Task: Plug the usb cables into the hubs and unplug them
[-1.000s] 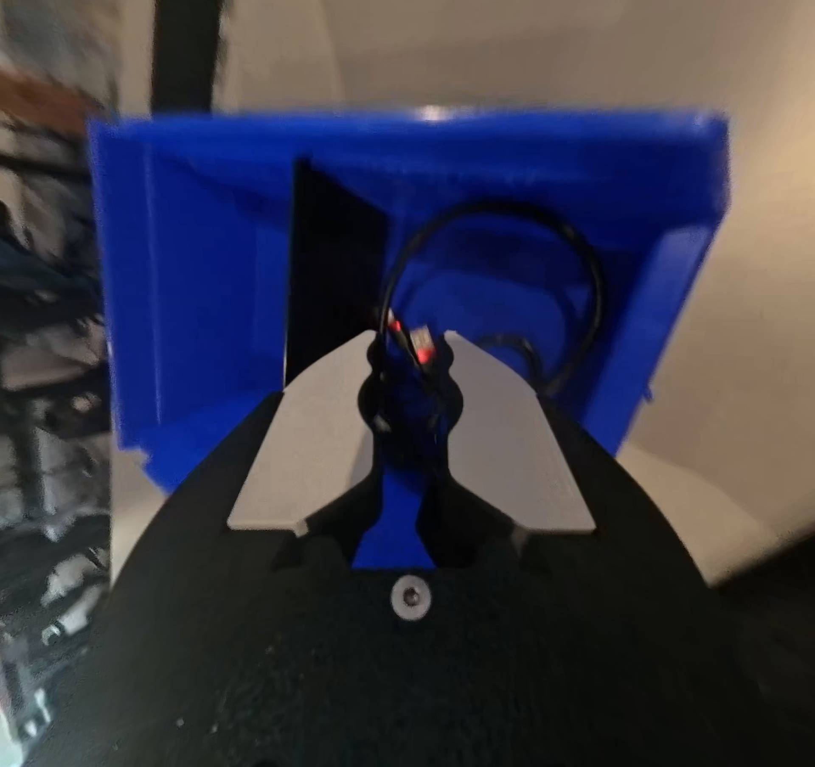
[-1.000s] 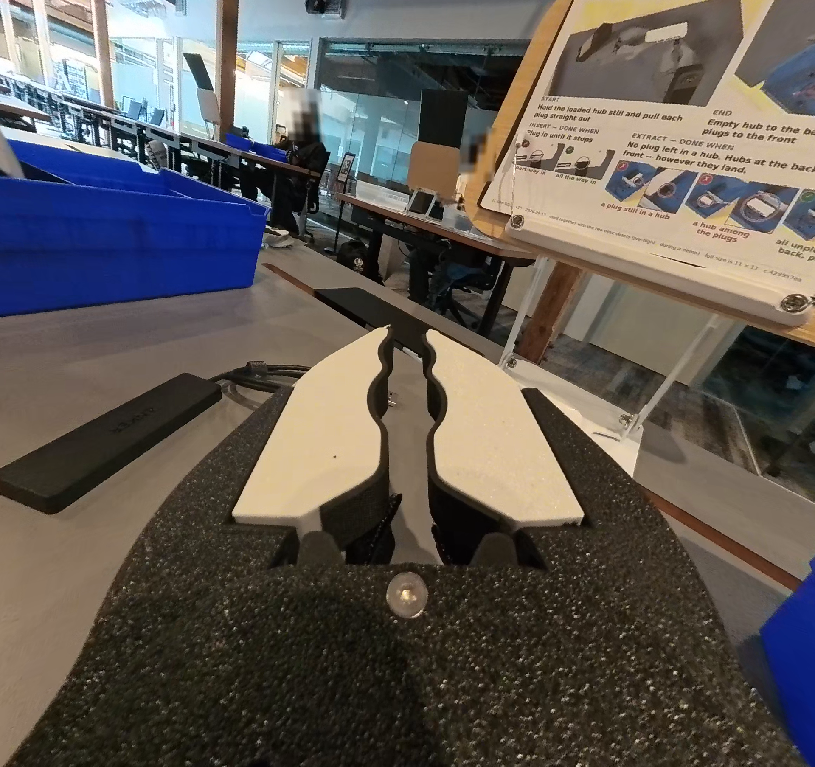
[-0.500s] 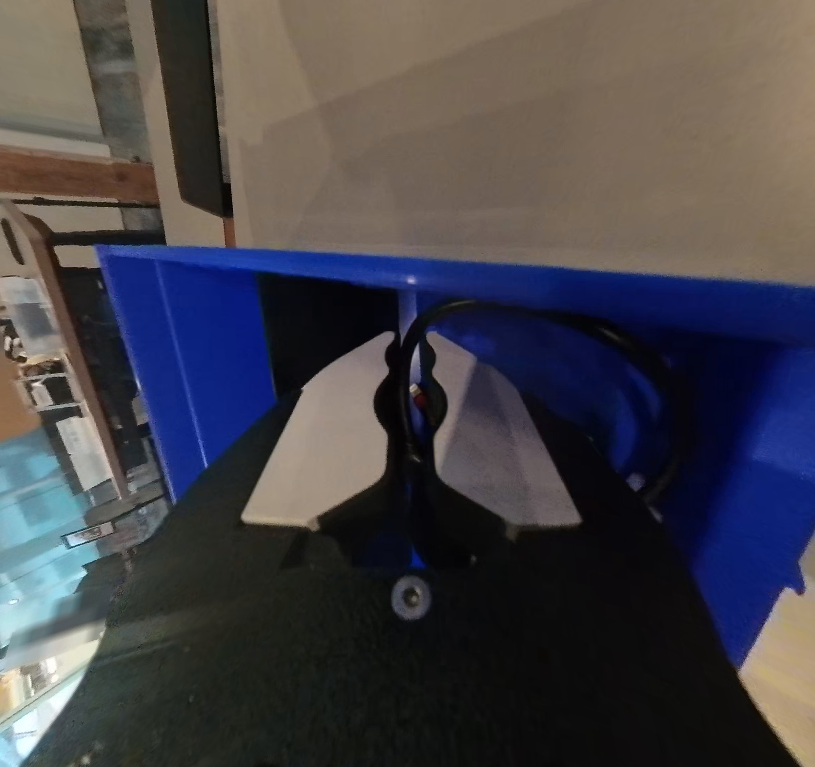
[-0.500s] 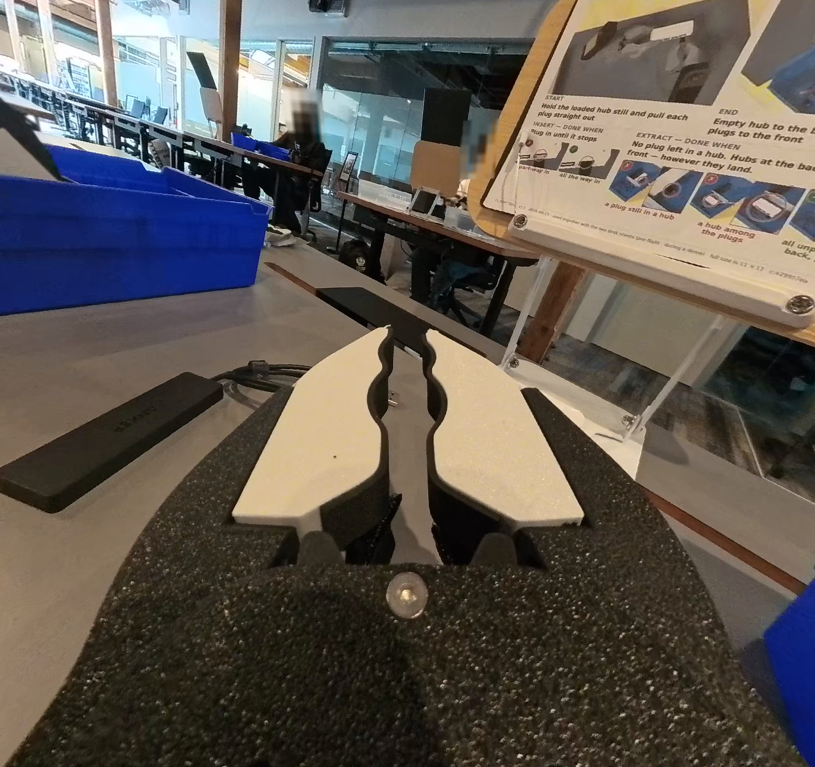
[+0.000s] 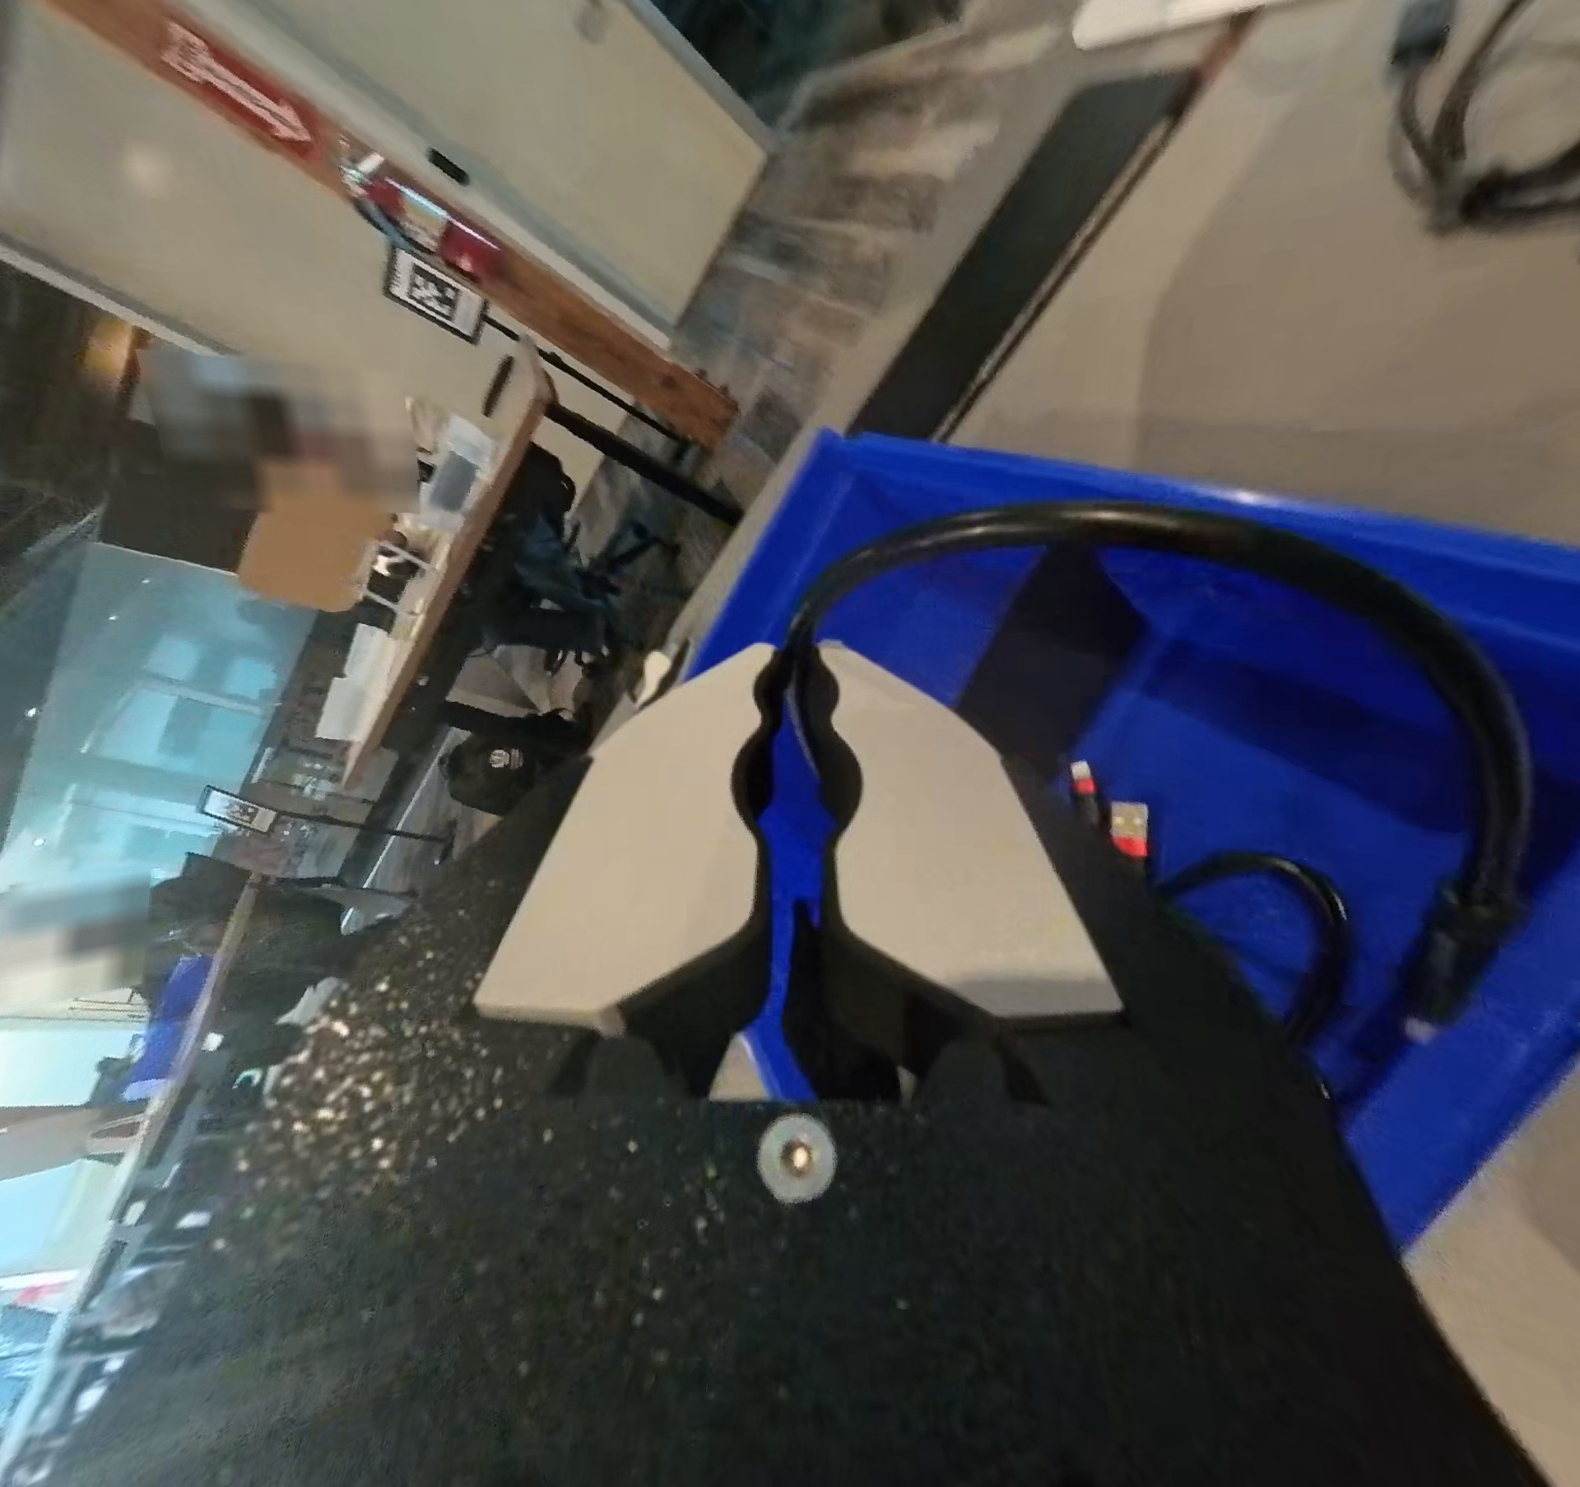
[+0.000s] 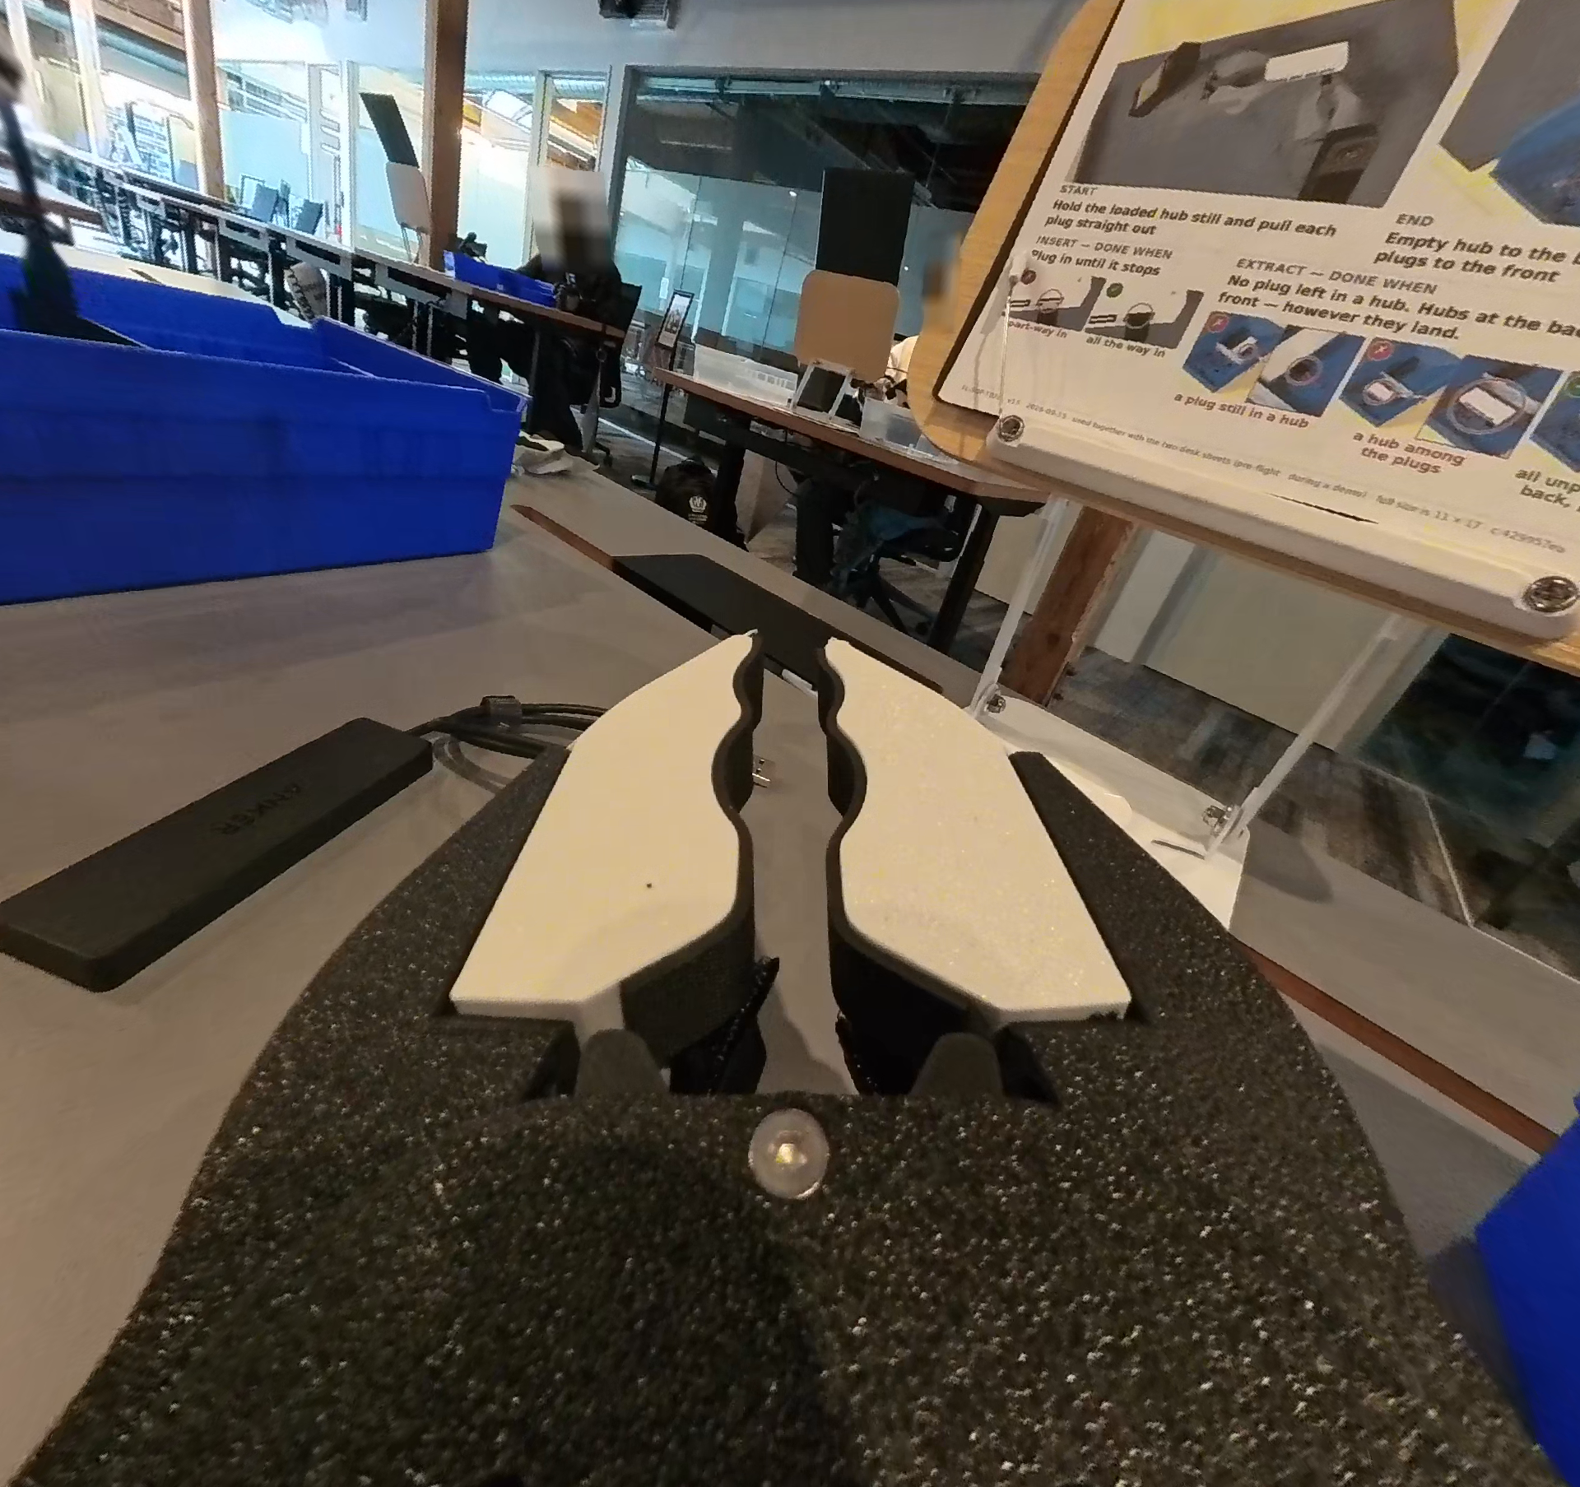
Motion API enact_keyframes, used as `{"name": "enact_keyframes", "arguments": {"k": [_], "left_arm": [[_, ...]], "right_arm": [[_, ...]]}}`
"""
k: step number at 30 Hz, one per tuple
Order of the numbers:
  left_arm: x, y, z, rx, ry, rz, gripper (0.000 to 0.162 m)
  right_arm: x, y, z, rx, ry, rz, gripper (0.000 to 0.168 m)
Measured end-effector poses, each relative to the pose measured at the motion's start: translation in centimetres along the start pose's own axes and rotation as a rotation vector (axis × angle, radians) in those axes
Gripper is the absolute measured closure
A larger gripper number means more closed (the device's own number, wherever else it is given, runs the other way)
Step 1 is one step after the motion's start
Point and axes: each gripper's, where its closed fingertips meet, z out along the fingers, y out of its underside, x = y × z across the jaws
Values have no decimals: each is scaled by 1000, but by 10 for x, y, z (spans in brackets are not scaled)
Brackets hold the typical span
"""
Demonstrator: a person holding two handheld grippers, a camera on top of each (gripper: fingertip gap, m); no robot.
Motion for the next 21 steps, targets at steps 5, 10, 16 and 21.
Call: {"name": "enact_keyframes", "arguments": {"k": [5,10,16,21], "left_arm": [[-27,-43,-28,180,-34,-135,157],[-19,-102,-46,400,128,-341,157],[3,-148,-45,503,212,-424,157],[18,-172,-39,543,249,-509,157]], "right_arm": [[0,0,0,-1,0,-1,157],[-1,0,0,0,0,-3,157],[-1,0,-1,3,-2,0,157],[-1,-1,0,9,-4,-4,157]]}}
